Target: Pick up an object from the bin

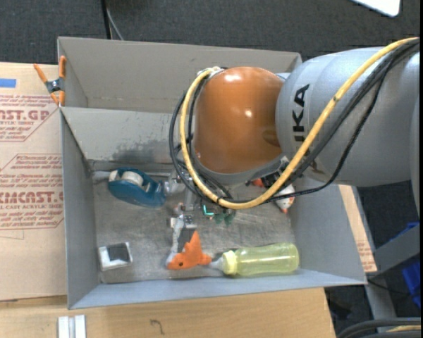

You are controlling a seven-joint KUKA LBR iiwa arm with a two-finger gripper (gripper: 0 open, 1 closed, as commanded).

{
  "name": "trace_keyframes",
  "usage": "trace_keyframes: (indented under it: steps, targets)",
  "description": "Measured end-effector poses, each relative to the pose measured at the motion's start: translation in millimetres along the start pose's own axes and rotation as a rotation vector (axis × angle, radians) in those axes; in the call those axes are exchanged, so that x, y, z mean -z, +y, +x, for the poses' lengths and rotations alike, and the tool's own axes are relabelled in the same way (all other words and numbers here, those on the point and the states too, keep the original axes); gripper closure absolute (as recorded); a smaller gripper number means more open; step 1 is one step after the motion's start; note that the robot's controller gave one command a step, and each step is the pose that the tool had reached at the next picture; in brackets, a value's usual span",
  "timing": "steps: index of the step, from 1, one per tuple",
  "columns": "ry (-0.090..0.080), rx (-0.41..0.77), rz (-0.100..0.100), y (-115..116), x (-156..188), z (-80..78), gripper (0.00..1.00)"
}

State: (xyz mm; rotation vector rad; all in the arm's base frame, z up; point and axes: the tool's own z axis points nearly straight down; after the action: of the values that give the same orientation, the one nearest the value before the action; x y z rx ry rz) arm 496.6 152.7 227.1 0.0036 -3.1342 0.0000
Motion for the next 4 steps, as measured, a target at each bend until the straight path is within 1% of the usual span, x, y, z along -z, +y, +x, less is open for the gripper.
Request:
trace_keyframes:
  steps: [1, 2, 3, 4]
  targets:
    - [-0.008, -0.002, -0.001, -0.8, 4.3, -1.8, 0.0]
    - [-0.013, 0.083, -0.001, -15.4, -36.6, -3.0, 0.0]
    - [-0.006, 0.281, 0.0, -59.1, -122.1, -21.8, 1.0]
    - [-0.006, 0.281, 0.0, -59.0, -122.1, -21.8, 1.0]
